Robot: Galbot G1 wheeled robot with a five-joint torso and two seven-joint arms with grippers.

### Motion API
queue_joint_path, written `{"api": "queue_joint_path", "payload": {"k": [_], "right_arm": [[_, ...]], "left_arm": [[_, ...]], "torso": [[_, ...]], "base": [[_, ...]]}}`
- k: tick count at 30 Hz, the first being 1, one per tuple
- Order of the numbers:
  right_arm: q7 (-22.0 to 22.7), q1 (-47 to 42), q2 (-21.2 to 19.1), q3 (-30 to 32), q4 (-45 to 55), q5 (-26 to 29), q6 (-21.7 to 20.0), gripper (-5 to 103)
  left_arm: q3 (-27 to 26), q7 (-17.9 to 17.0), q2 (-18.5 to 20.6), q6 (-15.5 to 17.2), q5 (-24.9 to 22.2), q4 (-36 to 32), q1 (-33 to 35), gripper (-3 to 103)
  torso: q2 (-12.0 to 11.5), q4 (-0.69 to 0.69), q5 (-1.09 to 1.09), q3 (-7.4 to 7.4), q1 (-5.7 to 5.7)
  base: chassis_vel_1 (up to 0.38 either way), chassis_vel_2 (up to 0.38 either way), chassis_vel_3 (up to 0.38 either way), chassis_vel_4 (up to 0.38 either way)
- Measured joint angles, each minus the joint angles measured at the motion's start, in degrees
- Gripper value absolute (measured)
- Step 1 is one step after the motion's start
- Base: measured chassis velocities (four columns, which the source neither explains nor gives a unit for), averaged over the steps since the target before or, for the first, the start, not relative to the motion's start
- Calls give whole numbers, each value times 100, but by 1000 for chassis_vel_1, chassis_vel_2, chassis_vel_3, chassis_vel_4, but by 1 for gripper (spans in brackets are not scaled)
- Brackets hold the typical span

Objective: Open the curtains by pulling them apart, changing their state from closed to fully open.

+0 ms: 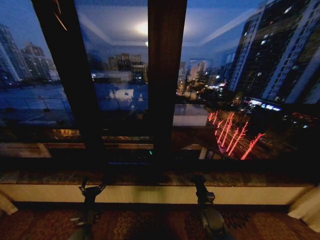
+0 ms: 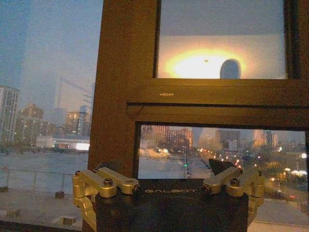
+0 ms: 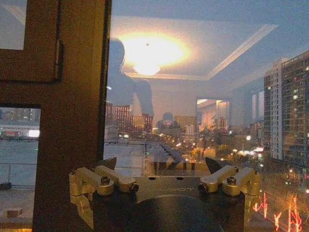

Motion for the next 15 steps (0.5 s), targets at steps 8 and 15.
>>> {"api": "queue_joint_path", "payload": {"k": [8, 15], "right_arm": [[0, 0, -1, 2, 0, 0, 0, 100], [0, 0, -1, 2, 0, 0, 0, 100]], "left_arm": [[3, 1, -1, 0, -1, 0, 0, 100], [3, 3, -1, 0, -1, 0, 0, 100]], "torso": [[0, 0, -3, 0, 0], [1, 0, -2, 0, -1]], "base": [[24, -127, -32, 117], [125, -217, -126, 234]]}}
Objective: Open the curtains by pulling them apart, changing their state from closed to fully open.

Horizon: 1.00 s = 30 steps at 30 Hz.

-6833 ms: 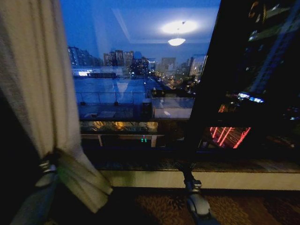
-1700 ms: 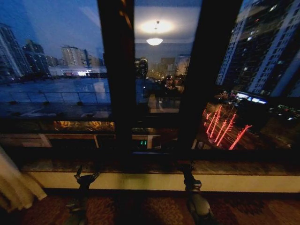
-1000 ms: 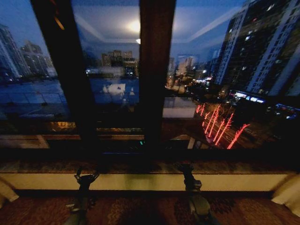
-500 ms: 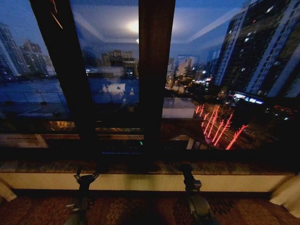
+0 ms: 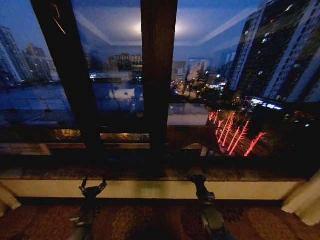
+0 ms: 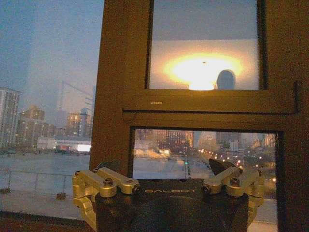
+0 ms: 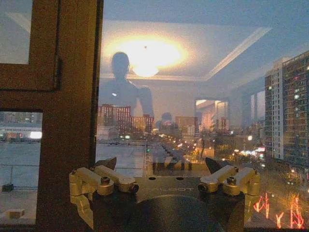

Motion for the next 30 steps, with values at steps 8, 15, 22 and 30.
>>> {"api": "queue_joint_path", "payload": {"k": [8, 15, 22, 30], "right_arm": [[0, 0, 0, 0, 0, 0, 0, 100], [0, 0, 0, 1, 0, 0, 0, 100], [0, 0, 0, 0, 0, 0, 0, 100], [0, 0, 0, 0, 0, 0, 0, 100]], "left_arm": [[0, 1, 0, 0, 0, 0, 0, 100], [1, 1, 0, 0, 0, 0, 1, 100], [0, 1, 0, 0, 0, 0, 0, 100], [0, 1, 0, 0, 0, 0, 0, 100]], "torso": [[-1, 0, 0, 0, 1], [3, 0, -3, -2, -3], [1, 0, 1, 1, 1], [-2, 1, 1, 2, 3]], "base": [[230, -317, -246, 324], [356, -354, -369, 349], [384, -367, -378, 368], [312, -341, -327, 345]]}}
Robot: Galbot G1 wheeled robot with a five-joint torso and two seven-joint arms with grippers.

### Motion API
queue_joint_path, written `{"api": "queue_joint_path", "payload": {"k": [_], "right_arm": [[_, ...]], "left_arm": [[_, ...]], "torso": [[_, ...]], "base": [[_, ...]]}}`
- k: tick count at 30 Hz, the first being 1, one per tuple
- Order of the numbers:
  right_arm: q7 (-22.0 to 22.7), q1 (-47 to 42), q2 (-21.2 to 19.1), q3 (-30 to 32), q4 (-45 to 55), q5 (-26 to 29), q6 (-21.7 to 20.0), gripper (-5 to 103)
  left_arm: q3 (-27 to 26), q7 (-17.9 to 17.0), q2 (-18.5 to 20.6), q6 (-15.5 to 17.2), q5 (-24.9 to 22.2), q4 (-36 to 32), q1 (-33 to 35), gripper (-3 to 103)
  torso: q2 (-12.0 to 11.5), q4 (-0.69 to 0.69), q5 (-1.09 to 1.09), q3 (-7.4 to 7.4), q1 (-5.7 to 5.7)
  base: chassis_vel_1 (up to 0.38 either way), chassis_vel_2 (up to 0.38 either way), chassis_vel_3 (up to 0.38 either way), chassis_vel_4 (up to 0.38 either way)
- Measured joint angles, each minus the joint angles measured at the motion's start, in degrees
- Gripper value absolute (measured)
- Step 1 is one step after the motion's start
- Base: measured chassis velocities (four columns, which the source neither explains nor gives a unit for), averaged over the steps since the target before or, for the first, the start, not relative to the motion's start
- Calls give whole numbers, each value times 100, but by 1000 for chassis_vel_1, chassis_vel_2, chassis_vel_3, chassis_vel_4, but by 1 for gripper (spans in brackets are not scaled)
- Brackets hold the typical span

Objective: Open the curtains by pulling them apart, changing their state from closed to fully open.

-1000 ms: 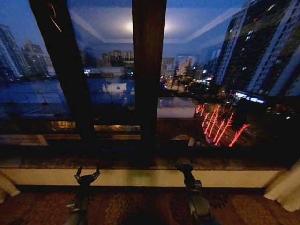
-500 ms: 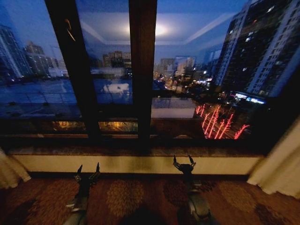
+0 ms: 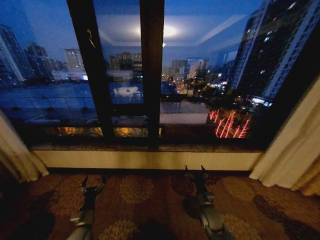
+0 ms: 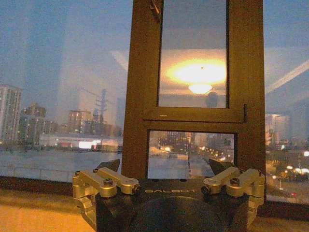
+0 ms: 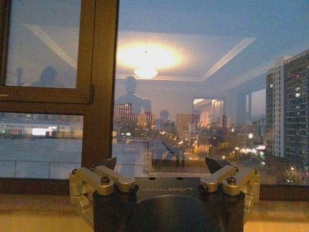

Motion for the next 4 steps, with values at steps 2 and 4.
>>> {"api": "queue_joint_path", "payload": {"k": [2, 4], "right_arm": [[0, -1, 0, 0, 0, 0, 0, 100], [0, -2, 0, 1, 0, 0, 0, 100]], "left_arm": [[1, 0, -1, 0, 0, 0, 1, 100], [0, 0, -1, -1, 0, -2, 1, 100]], "torso": [[3, -2, -6, -4, -7], [8, -2, 4, -6, -11]], "base": [[342, -335, -332, 313], [287, -289, -300, 216]]}}
